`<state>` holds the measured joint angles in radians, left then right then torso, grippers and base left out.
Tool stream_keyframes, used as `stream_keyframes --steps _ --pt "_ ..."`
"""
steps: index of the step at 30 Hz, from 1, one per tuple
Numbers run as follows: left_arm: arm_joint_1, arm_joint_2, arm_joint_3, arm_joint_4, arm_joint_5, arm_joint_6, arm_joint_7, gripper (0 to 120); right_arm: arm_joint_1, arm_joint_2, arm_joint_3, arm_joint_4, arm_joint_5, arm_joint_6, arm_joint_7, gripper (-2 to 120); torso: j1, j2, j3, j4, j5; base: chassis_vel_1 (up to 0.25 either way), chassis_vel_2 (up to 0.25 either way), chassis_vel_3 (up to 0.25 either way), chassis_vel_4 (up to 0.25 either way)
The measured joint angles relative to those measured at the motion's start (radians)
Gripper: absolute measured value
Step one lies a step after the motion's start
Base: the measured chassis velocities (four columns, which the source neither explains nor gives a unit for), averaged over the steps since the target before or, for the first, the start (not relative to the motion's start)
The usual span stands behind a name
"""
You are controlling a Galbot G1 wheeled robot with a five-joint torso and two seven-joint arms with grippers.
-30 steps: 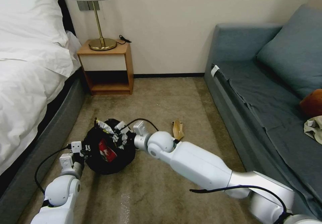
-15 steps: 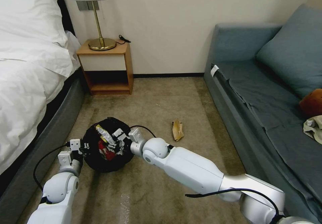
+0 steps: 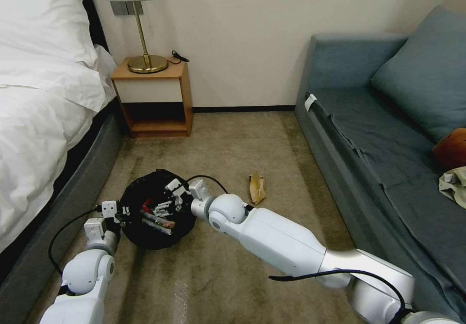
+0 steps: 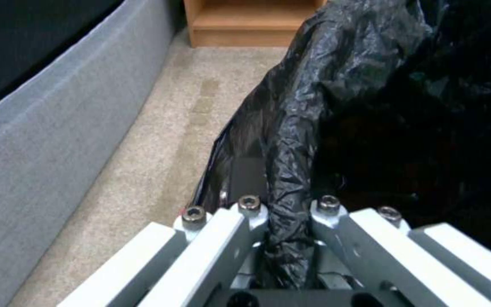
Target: Pick up the trash bin, then pick up the garbage on the floor and place it into the trash bin.
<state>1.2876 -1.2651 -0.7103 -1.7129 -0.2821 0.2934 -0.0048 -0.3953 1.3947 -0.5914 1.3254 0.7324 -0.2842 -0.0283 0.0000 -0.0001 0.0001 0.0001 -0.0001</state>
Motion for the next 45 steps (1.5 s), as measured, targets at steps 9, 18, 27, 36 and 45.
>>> stream_keyframes --steps 9,18,27,36,45 --pt "-0.003 -0.001 -0.035 -0.026 -0.052 0.023 -0.009 1 -0.05 -0.01 0.167 -0.034 -0.034 0.004 0.13 100 0.0 0.0 0.0 0.0 0.0001 0.0 0.0 0.0 0.0" --pt "0.01 0.012 -0.082 -0.049 -0.067 0.02 -0.018 1 -0.146 -0.094 0.406 0.029 -0.053 -0.02 0.18 100 0.0 0.0 0.0 -0.0003 0.0002 0.0 0.0 0.0 0.0" --pt "0.051 0.027 -0.111 -0.066 -0.072 -0.005 -0.029 1 -0.29 -0.109 0.551 0.063 -0.132 -0.003 0.176 100 0.0 0.0 0.0 -0.0001 0.0002 0.0 0.0 0.0 0.0" --pt "0.089 0.07 -0.143 -0.101 -0.101 -0.005 -0.03 1 -0.413 -0.092 0.634 0.079 -0.181 0.028 0.156 100 0.0 0.0 0.0 0.0 0.0 0.0 0.0 0.0 0.0" --pt "0.133 0.09 -0.156 -0.148 -0.121 -0.002 -0.032 1 -0.525 -0.079 0.701 0.094 -0.242 0.059 0.131 100 0.0 0.0 0.0 0.0 0.0 0.0 0.0 0.0 0.0"
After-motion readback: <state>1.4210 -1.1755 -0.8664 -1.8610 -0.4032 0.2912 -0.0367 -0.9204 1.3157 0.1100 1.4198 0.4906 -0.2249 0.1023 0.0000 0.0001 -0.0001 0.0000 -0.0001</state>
